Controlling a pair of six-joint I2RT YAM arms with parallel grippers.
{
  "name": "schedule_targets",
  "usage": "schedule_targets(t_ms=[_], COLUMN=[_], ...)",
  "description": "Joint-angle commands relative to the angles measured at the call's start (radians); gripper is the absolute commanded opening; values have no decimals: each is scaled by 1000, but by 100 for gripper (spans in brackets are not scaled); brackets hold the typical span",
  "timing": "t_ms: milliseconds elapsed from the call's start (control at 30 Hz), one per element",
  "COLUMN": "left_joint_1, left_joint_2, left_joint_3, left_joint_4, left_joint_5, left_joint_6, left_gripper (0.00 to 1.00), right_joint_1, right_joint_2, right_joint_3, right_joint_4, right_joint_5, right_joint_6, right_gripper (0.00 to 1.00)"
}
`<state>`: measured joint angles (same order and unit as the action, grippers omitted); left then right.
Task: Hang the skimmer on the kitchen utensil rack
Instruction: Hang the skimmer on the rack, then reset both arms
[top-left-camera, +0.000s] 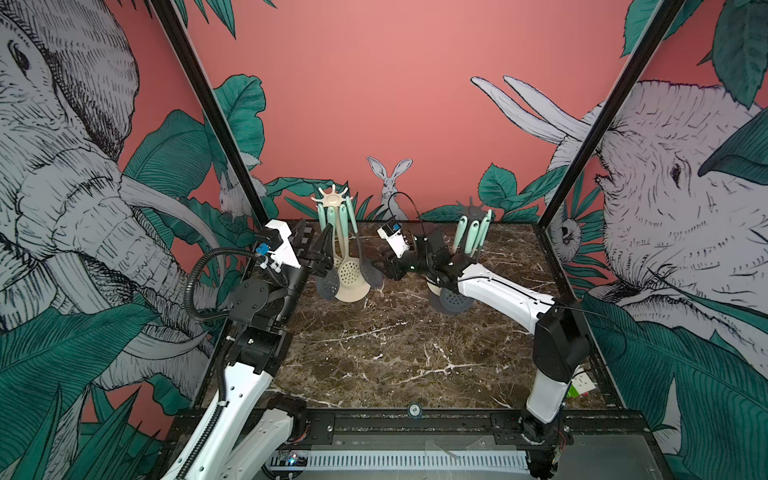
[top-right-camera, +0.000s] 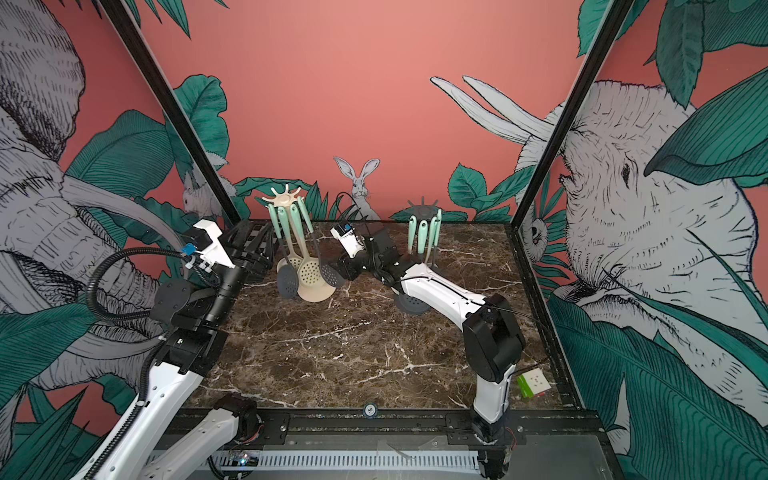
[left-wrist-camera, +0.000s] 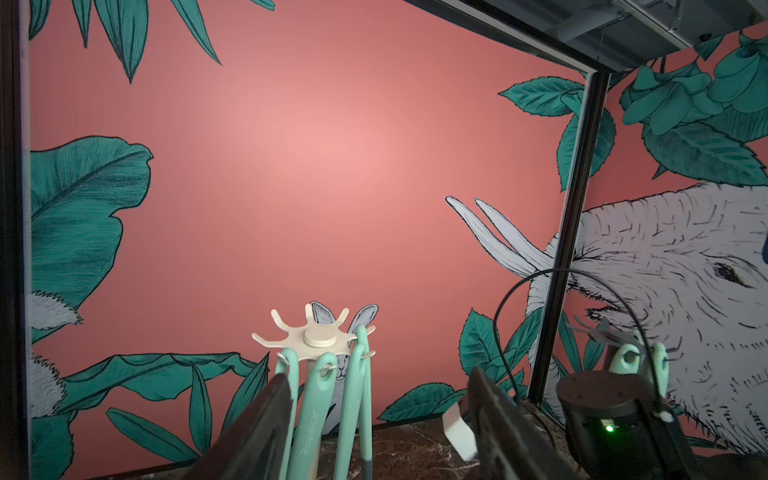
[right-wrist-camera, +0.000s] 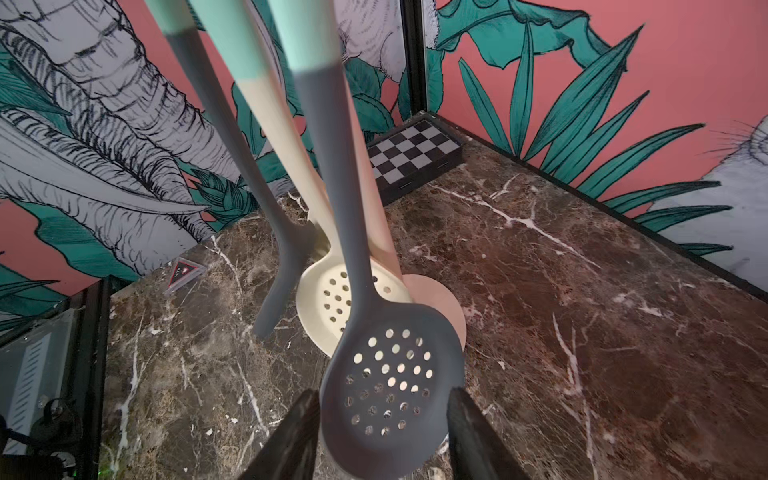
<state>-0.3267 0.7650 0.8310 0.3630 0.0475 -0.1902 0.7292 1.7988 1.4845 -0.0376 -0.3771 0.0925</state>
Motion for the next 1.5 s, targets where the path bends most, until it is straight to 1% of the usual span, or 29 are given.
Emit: schedule_targets(t_ms=[0, 167, 200, 300, 367, 433, 500, 567, 667, 767, 900, 1067, 1200, 1300, 1400, 1467], left_joint_1=[-2, 3, 6, 20, 55, 108, 167, 209, 220, 227, 231, 234, 235, 236, 238, 237], left_joint_2=[-4, -24, -31, -53, -60, -65, -60, -44, 5, 80, 165, 246, 299, 343, 413, 469], left_joint_3=[-25, -74, -85, -130, -177, -230, -293, -344, -388, -411, -431, -450, -451, -474, -481, -486], left_joint_4=[-24, -49, -59, -58, -22, 22, 77, 129, 193, 252, 294, 317, 280, 302, 336, 391], left_joint_5=[-41, -117, -144, -266, -301, -322, -349, -374, -436, -464, -439, -370, -327, -351, -325, -318], left_joint_6=[-6, 9, 22, 54, 46, 8, -51, -72, -26, 23, 86, 139, 189, 213, 230, 246], left_gripper=[69, 70, 70, 70, 71, 71, 71, 71, 71, 71, 72, 70, 69, 70, 71, 72], right_joint_1=[1, 1, 2, 2, 3, 3, 2, 1, 2, 1, 1, 0, -5, -23, -64, -95], right_joint_2=[-92, -188, -249, -354, -425, -500, -586, -667, -786, -907, -1066, -1158, -1164, -1142, -1131, -1124], right_joint_3=[-18, -102, -130, -210, -243, -280, -327, -378, -455, -537, -647, -698, -734, -775, -827, -856], right_joint_4=[21, 62, 81, 122, 127, 128, 126, 128, 132, 147, 187, 158, 164, 184, 201, 207], right_joint_5=[59, 74, 69, 82, 101, 141, 211, 278, 372, 464, 624, 822, 984, 1073, 1095, 1105], right_joint_6=[-31, -67, -80, -103, -115, -128, -146, -164, -173, -168, -170, -208, -220, -233, -197, -161], right_gripper=[50, 50, 50, 50, 50, 50, 50, 49, 49, 48, 48, 49, 48, 48, 48, 48])
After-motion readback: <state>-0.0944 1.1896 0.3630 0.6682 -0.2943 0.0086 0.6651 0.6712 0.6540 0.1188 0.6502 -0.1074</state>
